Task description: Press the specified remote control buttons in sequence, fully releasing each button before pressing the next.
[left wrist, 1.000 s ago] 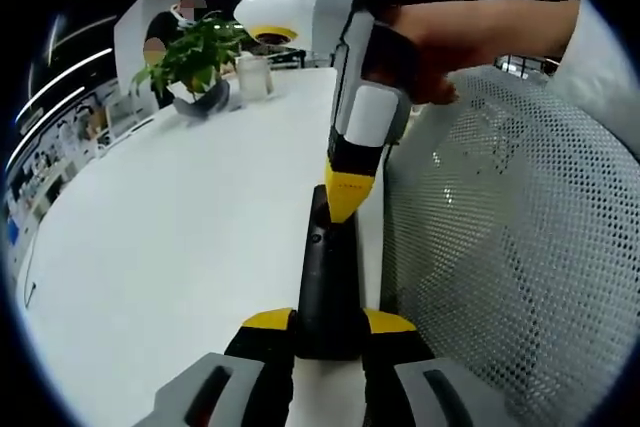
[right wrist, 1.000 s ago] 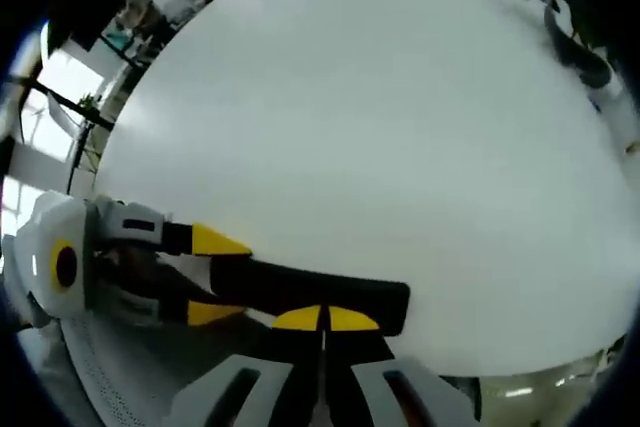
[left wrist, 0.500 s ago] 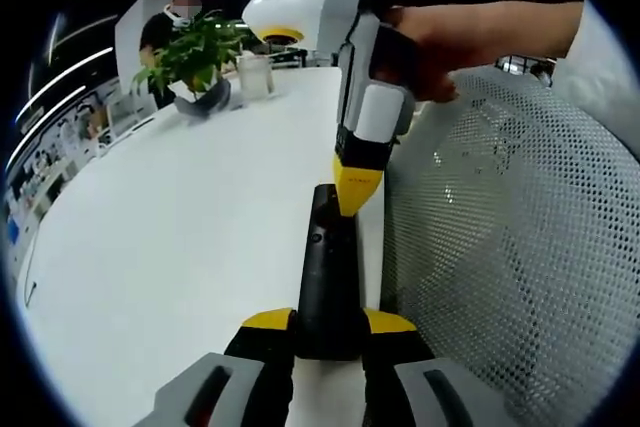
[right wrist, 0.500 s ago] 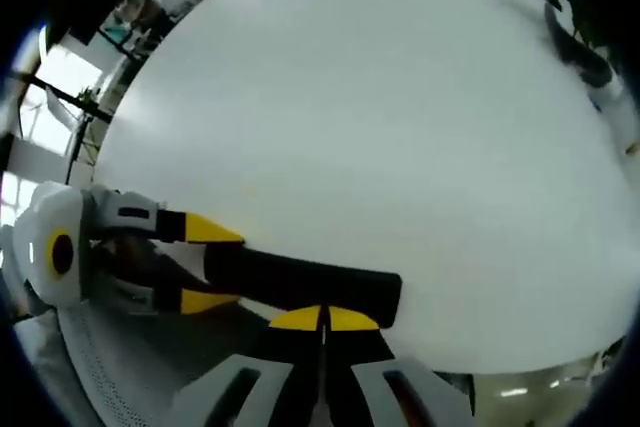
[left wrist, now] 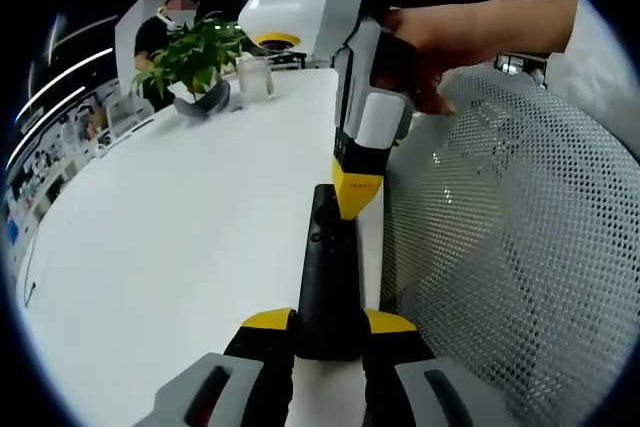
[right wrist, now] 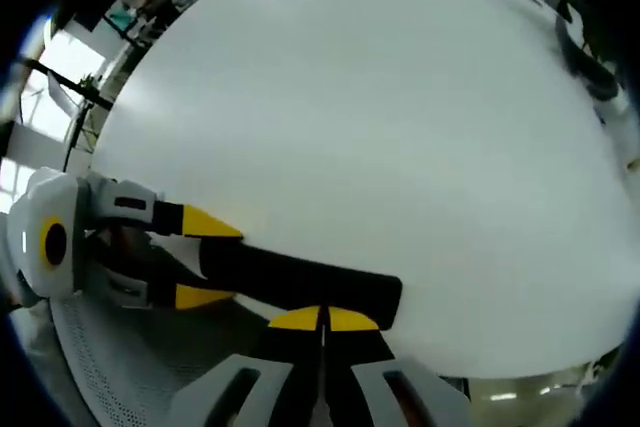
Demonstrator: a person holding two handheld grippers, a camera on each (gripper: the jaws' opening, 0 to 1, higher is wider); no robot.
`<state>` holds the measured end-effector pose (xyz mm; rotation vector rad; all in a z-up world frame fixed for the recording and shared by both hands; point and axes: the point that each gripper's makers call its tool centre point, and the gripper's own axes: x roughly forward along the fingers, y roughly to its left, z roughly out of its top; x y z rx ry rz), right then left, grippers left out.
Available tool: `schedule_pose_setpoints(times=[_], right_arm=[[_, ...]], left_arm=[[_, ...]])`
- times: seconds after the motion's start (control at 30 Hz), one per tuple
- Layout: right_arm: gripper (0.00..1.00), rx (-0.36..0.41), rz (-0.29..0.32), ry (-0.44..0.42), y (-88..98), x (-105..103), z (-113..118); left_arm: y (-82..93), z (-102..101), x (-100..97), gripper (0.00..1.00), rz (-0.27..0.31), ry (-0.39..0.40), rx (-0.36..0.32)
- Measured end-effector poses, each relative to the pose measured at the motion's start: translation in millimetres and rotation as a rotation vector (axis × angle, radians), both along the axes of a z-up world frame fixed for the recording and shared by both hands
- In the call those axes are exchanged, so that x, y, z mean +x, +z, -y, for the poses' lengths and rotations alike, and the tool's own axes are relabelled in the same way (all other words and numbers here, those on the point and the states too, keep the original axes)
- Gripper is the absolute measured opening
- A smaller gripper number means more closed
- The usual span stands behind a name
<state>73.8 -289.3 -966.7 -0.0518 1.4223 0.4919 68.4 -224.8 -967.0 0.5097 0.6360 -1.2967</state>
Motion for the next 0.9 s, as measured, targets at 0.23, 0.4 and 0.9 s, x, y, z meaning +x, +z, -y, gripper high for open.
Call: schedule_pose_setpoints(times=[0.23,0.4,0.9], right_arm=[[0.00,0.003,0.049,0.010,1.1,-1.5,0.8],[0.00,0.072,0.127,-0.059,2.8,0.0,1.9],[0.00,0.082,0.088,-0.102,8.8,-0.3,-0.9]], left_arm=[[0.2,0.0,-0.6,0.25,0.002,-0.003,-0.001],[0.4,0.5,-1.1,0.25,0.002,-0.003,0.000],[0.6,1.2,-7.4,0.24,0.003,-0.031,0.017]])
